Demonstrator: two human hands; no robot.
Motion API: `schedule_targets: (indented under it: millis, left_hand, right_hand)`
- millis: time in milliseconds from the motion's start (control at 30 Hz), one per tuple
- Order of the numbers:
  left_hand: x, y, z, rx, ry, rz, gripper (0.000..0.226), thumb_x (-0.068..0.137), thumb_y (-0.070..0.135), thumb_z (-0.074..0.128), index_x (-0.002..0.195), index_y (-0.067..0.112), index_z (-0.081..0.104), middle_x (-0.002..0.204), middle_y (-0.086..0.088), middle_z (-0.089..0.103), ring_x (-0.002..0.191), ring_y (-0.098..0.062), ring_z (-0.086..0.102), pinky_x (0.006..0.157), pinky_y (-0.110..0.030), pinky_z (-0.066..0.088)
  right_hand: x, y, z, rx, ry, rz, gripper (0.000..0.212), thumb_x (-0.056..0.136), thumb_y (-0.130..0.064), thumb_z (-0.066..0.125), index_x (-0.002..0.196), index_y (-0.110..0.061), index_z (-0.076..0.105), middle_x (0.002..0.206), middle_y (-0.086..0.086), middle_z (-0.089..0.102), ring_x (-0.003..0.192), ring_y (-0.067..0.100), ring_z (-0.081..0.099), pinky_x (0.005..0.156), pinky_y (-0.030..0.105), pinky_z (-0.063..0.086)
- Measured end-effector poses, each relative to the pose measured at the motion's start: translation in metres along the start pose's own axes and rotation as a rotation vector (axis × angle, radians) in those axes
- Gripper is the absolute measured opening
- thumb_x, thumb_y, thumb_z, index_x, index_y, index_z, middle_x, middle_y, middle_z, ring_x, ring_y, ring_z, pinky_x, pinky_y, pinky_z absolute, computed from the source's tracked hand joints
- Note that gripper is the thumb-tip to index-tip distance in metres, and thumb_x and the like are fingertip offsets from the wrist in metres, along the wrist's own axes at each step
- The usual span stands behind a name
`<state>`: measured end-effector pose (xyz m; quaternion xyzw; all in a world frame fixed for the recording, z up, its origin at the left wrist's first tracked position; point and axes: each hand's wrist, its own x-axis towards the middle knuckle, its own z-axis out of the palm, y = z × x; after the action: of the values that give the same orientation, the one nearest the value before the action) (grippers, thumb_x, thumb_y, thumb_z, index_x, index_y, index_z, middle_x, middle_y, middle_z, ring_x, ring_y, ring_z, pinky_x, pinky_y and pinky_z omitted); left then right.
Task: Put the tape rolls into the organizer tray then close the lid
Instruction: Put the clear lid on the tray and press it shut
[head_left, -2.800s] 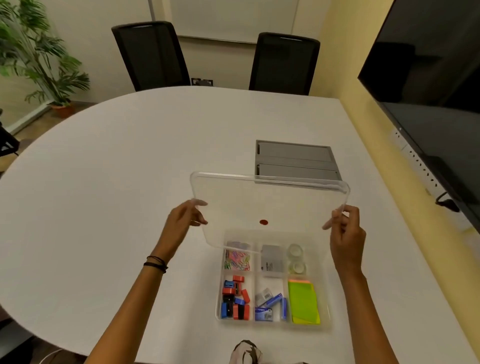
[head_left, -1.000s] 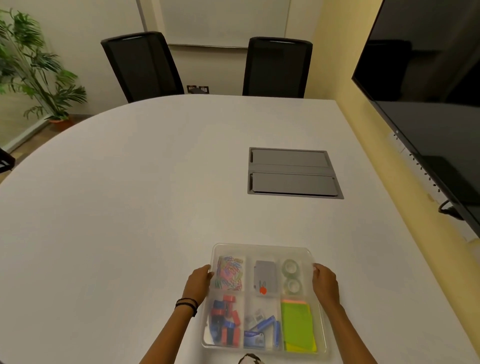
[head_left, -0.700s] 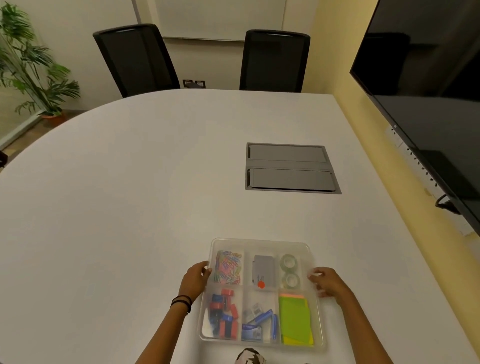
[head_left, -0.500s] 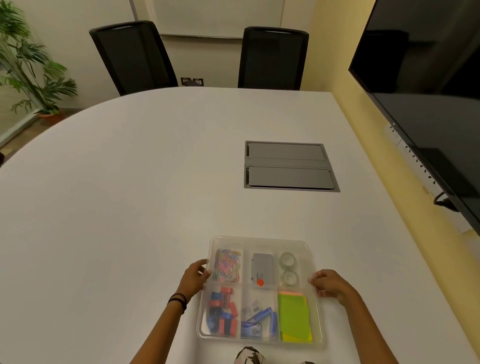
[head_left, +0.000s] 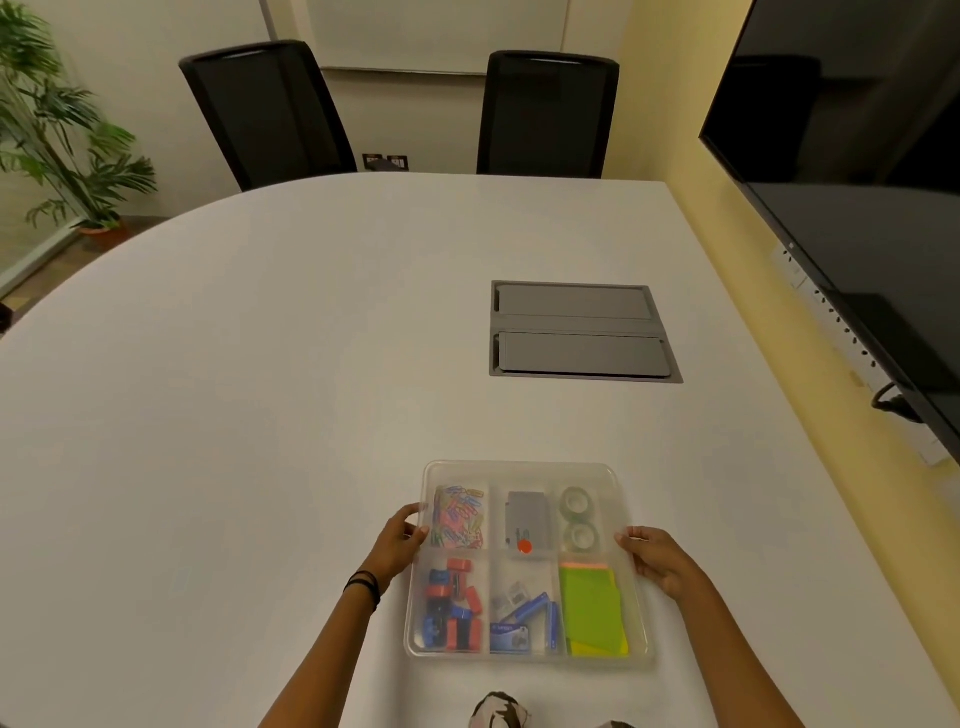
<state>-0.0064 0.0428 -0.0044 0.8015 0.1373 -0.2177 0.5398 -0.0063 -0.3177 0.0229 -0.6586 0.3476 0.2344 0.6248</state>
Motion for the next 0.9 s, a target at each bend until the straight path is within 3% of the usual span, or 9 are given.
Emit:
schedule_targets:
  millis: [200,333,367,433,533,633,733,833,900]
  left_hand:
    - [0.001,0.001,-0.001,0.077,-0.054,0.000,0.035,0.101,0.015,0.040,0.136,0.015,0.037,0.087,-0.008,0.058,0.082,-0.018,0.059,0.067,-0.023,0.053]
    - [0.000,0.001,-0.001,0.129,-0.050,0.013,0.039,0.101,0.015,0.039,0.139,0.014,0.033,0.084,-0.003,0.056,0.079,-0.012,0.058,0.064,-0.018,0.051]
    - [-0.002,0.003,-0.001,0.136,-0.040,0.009,0.041,0.101,0.015,0.040,0.141,0.014,0.031,0.086,-0.004,0.055,0.080,-0.014,0.058,0.068,-0.020,0.052]
    - [-0.004,0.007,0.000,0.174,0.014,0.033,0.052,0.099,0.012,0.045,0.145,0.013,0.023,0.100,-0.009,0.054,0.093,-0.021,0.057,0.084,-0.032,0.054]
    - [-0.008,0.012,0.008,0.440,0.168,0.201,0.065,0.094,0.005,0.052,0.148,0.017,0.019,0.136,-0.018,0.042,0.124,-0.033,0.046,0.103,-0.042,0.044]
    - [-0.013,0.023,0.024,0.459,0.240,0.324,0.048,0.097,0.014,0.049,0.141,0.026,0.035,0.153,-0.007,0.031,0.141,-0.032,0.031,0.113,-0.039,0.032]
    - [-0.007,0.016,0.045,0.768,0.156,0.435,0.057,0.097,0.014,0.049,0.147,0.024,0.024,0.161,-0.006,0.004,0.149,-0.026,0.003,0.122,-0.040,0.010]
    - [0.000,0.013,0.062,0.836,0.123,0.439,0.053,0.102,0.023,0.035,0.149,0.021,0.010,0.161,-0.005,-0.002,0.149,-0.024,-0.004,0.121,-0.038,-0.002]
    - [0.004,0.015,0.068,0.880,0.107,0.464,0.052,0.103,0.031,0.029,0.150,0.020,0.008,0.161,-0.007,-0.002,0.149,-0.025,-0.004,0.120,-0.037,-0.012]
  right_hand:
    - [0.005,0.001,0.001,-0.050,-0.011,0.011,0.013,0.091,-0.004,0.054,0.080,-0.009,0.057,0.072,0.006,0.060,0.062,0.013,0.054,0.047,0.018,0.049]
    - [0.006,0.002,0.003,-0.085,0.038,-0.006,0.009,0.090,-0.002,0.056,0.083,-0.007,0.055,0.068,0.008,0.056,0.058,0.014,0.048,0.052,0.025,0.041]
    - [0.004,0.001,0.004,-0.104,0.070,-0.027,0.006,0.089,-0.001,0.058,0.089,-0.005,0.054,0.070,0.009,0.056,0.058,0.016,0.047,0.052,0.027,0.039]
    - [0.002,0.000,0.009,-0.196,0.170,-0.110,0.023,0.084,0.001,0.064,0.104,-0.001,0.053,0.087,0.016,0.058,0.068,0.024,0.053,0.057,0.030,0.042]
    - [-0.004,0.000,0.020,-0.610,0.353,-0.404,0.048,0.081,0.008,0.061,0.125,-0.002,0.046,0.124,0.023,0.050,0.114,0.036,0.050,0.090,0.040,0.047]
    - [-0.012,0.006,0.041,-0.959,0.291,-0.739,0.063,0.082,0.017,0.042,0.139,-0.011,0.038,0.151,0.013,0.031,0.138,0.028,0.029,0.113,0.036,0.032]
    - [-0.013,0.020,0.064,-1.070,0.132,-0.798,0.064,0.091,0.008,0.036,0.145,-0.021,0.023,0.158,0.002,0.012,0.146,0.020,0.009,0.119,0.032,0.010]
    - [-0.008,0.031,0.080,-1.200,0.194,-0.840,0.081,0.083,0.018,0.034,0.147,-0.023,0.009,0.159,0.002,0.000,0.147,0.021,-0.002,0.120,0.037,0.001]
    - [-0.005,0.031,0.091,-1.187,0.230,-0.842,0.075,0.086,0.014,0.032,0.147,-0.021,0.008,0.159,0.002,0.001,0.147,0.020,-0.002,0.120,0.038,-0.001]
